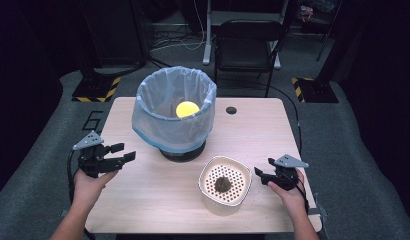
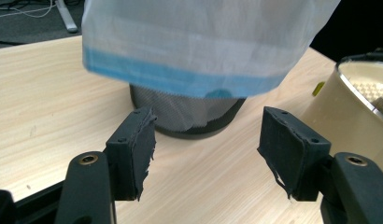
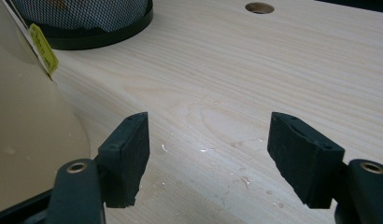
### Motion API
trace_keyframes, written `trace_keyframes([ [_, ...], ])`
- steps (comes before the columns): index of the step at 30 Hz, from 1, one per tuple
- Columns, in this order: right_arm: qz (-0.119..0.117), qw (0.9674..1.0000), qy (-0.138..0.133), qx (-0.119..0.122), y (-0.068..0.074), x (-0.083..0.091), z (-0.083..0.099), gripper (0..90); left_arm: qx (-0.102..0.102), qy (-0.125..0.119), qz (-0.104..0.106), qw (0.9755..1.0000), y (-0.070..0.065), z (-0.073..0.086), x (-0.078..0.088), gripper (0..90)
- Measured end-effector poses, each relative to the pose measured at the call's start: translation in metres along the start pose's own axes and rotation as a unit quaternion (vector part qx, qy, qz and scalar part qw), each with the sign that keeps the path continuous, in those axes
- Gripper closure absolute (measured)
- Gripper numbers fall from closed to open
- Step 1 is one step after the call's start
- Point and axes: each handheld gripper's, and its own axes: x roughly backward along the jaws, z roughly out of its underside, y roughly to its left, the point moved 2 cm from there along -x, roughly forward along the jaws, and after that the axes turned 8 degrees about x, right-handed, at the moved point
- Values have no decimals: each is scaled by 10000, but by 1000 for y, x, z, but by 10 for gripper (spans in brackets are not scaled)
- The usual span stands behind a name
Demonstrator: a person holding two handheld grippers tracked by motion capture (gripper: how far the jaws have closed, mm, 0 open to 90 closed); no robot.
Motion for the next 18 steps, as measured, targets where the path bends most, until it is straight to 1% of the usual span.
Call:
trace_keyframes([
  [2,1,10000,-11,14,0,-1,0,295,-68,-26,-22,10000,2,8,-1,357],
  [4,8,10000,20,32,0,-1,0,295,-69,-45,-16,10000,4,16,-2,357],
  [6,70,10000,-9,4,0,0,0,295,-128,20,-44,9999,7,24,-4,357],
  [7,51,10000,-22,49,-1,0,0,295,-139,34,-46,9999,8,28,-5,357],
  [8,79,10000,-48,8,-1,0,0,295,-150,91,-47,9998,9,35,-5,357],
  [9,79,9999,-67,32,-2,1,0,295,-162,92,-42,9998,11,39,-6,356],
  [11,79,10000,-44,13,-2,1,0,295,-99,112,-29,9999,13,46,-6,349],
  [13,46,10000,-12,4,-1,0,1,295,-78,168,-49,9998,17,55,-8,343],
  [14,42,10000,7,-27,0,-1,1,295,-56,178,-68,9998,19,59,-8,338],
  [15,44,10000,37,3,0,-2,2,295,-82,253,-136,9996,22,64,-8,332],
  [16,50,10000,46,-12,0,-3,2,295,-55,245,-141,9996,24,67,-8,320],
  [17,31,10000,69,29,0,-3,2,295,20,206,-175,9996,27,73,-9,312],
  [18,36,10000,90,0,0,-3,3,295,99,162,-211,9996,30,77,-11,296],
])
